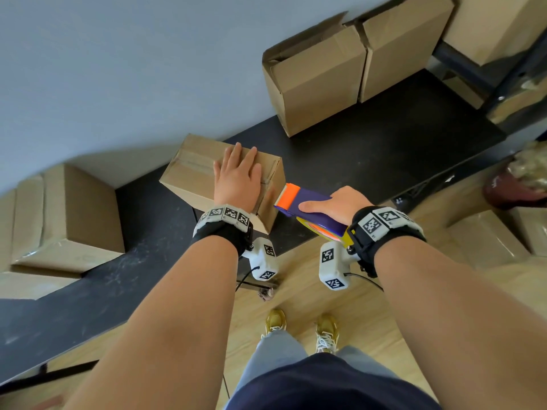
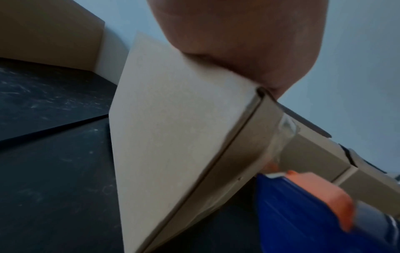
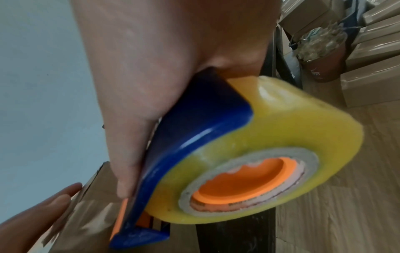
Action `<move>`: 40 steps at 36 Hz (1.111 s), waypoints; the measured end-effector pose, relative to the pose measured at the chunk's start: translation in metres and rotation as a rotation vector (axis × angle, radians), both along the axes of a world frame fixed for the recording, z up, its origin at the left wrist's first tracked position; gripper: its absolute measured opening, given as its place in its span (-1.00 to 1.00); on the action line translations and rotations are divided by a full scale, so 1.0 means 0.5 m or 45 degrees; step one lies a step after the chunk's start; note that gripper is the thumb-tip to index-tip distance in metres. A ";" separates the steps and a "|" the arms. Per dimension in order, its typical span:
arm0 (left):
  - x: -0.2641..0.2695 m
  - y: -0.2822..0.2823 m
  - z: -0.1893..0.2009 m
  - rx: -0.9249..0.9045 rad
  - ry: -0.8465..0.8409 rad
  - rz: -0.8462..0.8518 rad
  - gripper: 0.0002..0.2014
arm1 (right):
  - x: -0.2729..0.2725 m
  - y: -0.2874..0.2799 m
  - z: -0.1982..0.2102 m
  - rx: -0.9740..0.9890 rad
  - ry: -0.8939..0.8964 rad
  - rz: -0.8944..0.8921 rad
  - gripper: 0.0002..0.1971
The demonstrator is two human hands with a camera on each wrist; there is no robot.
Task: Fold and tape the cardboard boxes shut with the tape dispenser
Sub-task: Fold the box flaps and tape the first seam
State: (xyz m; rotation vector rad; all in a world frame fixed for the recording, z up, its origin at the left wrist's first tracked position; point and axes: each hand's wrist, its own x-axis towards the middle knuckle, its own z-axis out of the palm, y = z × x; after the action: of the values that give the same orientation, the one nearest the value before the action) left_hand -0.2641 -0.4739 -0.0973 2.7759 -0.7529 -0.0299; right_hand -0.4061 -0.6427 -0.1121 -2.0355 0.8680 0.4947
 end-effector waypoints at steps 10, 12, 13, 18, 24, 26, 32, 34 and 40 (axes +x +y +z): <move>-0.040 0.027 0.019 0.211 0.151 -0.185 -0.16 | 0.018 0.004 0.009 -0.137 0.066 0.030 -0.26; -0.042 0.035 0.023 0.328 0.203 -0.223 0.00 | 0.023 0.009 0.014 -0.148 0.075 0.034 -0.27; -0.041 0.039 0.025 0.387 0.221 -0.220 0.05 | 0.025 0.011 0.016 -0.153 0.076 0.036 -0.28; -0.030 0.055 0.013 0.377 0.244 -0.118 0.02 | 0.033 0.016 0.026 -0.159 0.085 0.032 -0.27; -0.033 0.057 -0.003 0.408 0.121 -0.127 -0.10 | 0.023 -0.004 0.046 -0.102 0.061 -0.005 -0.29; -0.032 0.053 -0.005 0.412 0.102 -0.115 -0.13 | 0.015 -0.014 0.064 -0.071 0.039 -0.019 -0.36; -0.034 0.039 -0.002 0.433 0.110 -0.073 -0.15 | -0.010 -0.043 0.119 -0.051 0.012 -0.037 -0.37; -0.034 0.038 -0.002 0.431 0.116 -0.061 -0.15 | -0.016 -0.047 0.136 -0.055 0.016 -0.040 -0.33; -0.041 0.039 0.001 0.429 0.107 -0.060 -0.15 | -0.024 -0.057 0.187 -0.041 -0.022 -0.024 -0.33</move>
State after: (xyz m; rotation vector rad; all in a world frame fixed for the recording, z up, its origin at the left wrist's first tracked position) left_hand -0.2844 -0.4545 -0.0966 3.0462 -0.8613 -0.3077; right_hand -0.4182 -0.6711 -0.0185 -2.0562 0.8896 0.4546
